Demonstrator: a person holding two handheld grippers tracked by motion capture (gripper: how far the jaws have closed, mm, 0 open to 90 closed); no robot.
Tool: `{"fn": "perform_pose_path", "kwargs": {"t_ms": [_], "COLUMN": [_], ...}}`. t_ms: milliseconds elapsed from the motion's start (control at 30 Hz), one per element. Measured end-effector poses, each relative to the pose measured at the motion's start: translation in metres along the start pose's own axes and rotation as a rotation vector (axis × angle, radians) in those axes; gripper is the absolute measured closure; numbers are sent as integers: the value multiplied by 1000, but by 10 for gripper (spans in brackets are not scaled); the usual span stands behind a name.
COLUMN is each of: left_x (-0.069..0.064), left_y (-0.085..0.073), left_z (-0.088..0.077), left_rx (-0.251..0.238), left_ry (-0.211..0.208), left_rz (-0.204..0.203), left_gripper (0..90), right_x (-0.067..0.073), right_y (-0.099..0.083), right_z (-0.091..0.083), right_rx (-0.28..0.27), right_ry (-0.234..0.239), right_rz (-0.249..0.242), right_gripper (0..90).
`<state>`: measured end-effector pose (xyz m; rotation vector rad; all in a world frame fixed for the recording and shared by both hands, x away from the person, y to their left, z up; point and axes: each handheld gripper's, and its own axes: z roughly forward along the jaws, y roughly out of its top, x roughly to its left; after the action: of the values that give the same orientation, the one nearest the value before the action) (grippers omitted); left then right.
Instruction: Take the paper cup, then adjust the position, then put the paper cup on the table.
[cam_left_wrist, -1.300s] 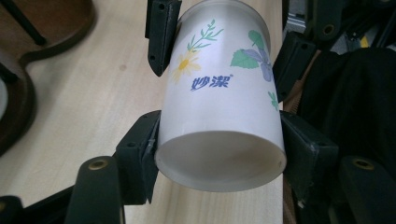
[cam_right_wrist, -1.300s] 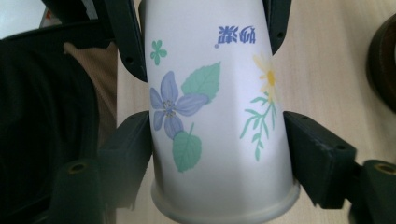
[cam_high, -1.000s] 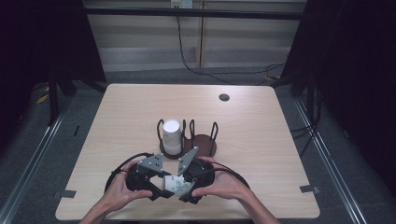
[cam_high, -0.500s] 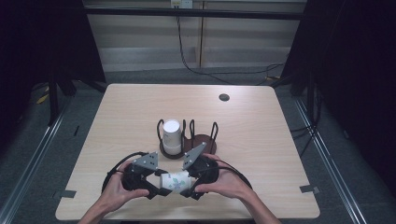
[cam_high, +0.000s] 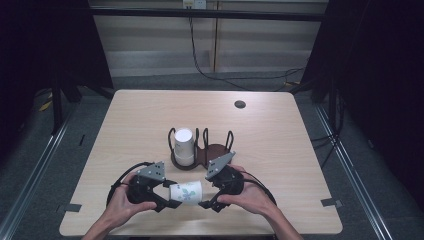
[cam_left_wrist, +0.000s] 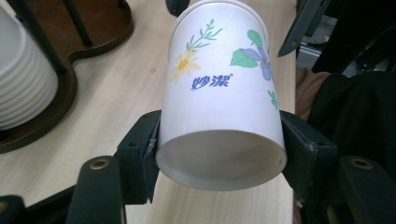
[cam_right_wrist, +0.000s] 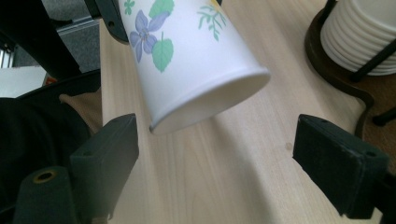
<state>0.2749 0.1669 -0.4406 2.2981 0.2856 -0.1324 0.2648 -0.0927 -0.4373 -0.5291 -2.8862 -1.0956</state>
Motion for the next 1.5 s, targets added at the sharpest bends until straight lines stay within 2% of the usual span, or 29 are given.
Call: {"fn": "perform_pose_path", "kwargs": {"t_ms": [100, 133, 200, 300, 367, 733, 1033, 1067, 1500], "left_x": [2, 2, 2, 1, 1, 0, -2, -2, -4], "left_y": [-3, -4, -4, -5, -5, -6, -6, -6, -7], "left_z": [0, 0, -1, -2, -4, -7, -10, -10, -10], "left_rx": [-7, -15, -8, -20, -55, -161, -200, -217, -287], "left_ry": [9, 12, 18, 28, 33, 38, 44, 40, 43], "left_rz": [-8, -10, 0, -5, -6, -7, -2, -3, -6], "left_gripper": [370, 370, 370, 370, 371, 370, 369, 369, 367], "right_x": [-2, -4, -4, -3, -3, -4, -5, -6, -9], "right_y": [-3, -4, -5, -6, -6, -8, -10, -11, -14], "right_z": [-3, -4, -5, -6, -7, -12, -14, -16, -23], "right_rx": [-22, -47, -67, -75, -90, -149, -198, -221, -341], "right_ry": [-4, -4, 4, 9, 7, 10, 17, 23, 47], "right_rz": [18, 29, 32, 36, 34, 60, 68, 71, 94], "right_gripper": [140, 141, 141, 141, 141, 141, 140, 139, 140]}}
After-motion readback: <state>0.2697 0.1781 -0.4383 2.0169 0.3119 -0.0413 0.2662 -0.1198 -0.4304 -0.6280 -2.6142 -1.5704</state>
